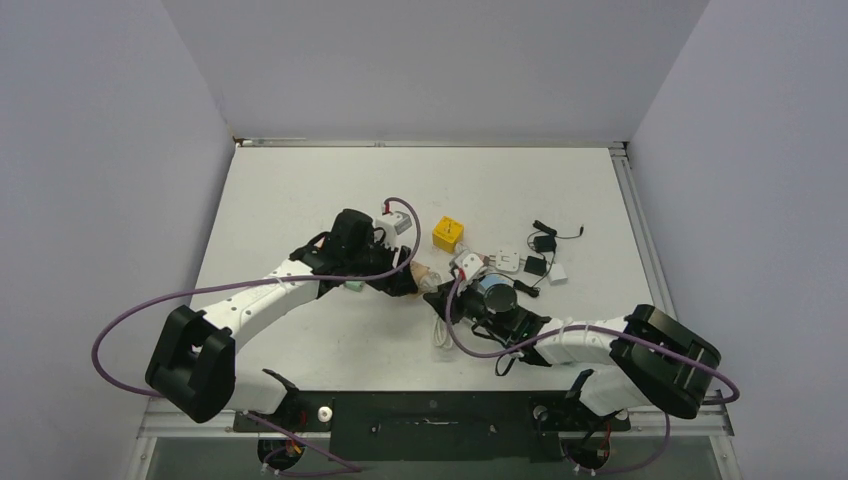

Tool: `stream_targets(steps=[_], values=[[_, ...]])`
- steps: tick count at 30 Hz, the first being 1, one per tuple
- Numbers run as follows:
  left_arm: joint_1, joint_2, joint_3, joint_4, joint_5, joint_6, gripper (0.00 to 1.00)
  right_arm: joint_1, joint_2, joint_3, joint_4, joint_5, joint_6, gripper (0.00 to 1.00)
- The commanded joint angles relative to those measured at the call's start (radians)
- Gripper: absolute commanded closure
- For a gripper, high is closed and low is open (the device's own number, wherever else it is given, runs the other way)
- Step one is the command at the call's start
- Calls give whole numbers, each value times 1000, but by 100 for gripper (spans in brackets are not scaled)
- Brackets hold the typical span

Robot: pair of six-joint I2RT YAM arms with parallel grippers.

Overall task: Pull the plug off the socket
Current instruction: Remove the plug from the socket.

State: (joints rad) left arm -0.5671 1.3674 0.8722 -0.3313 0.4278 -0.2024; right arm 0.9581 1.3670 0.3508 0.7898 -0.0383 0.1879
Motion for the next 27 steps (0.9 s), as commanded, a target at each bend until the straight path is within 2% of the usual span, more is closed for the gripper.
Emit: stream_targets(steps=[1,6,10,15,19,27], values=[[30,2,22,38,-224,56,100,-141,-63,-25,223,-222,141,95],[24,-25,-2,97,-143,64,100,-212,40,-9,341,-426,253,95],[24,-28,-4,92,-169,60,100,-204,83,6,376,-452,270,95],[35,5,22,32,-258,41,100,-83,9,25,219,-271,117,95],[67,32,37,8,-267,23,100,44,-25,48,119,-100,-11,95],[81,28,36,11,-266,24,100,108,-16,64,92,-3,-51,95]])
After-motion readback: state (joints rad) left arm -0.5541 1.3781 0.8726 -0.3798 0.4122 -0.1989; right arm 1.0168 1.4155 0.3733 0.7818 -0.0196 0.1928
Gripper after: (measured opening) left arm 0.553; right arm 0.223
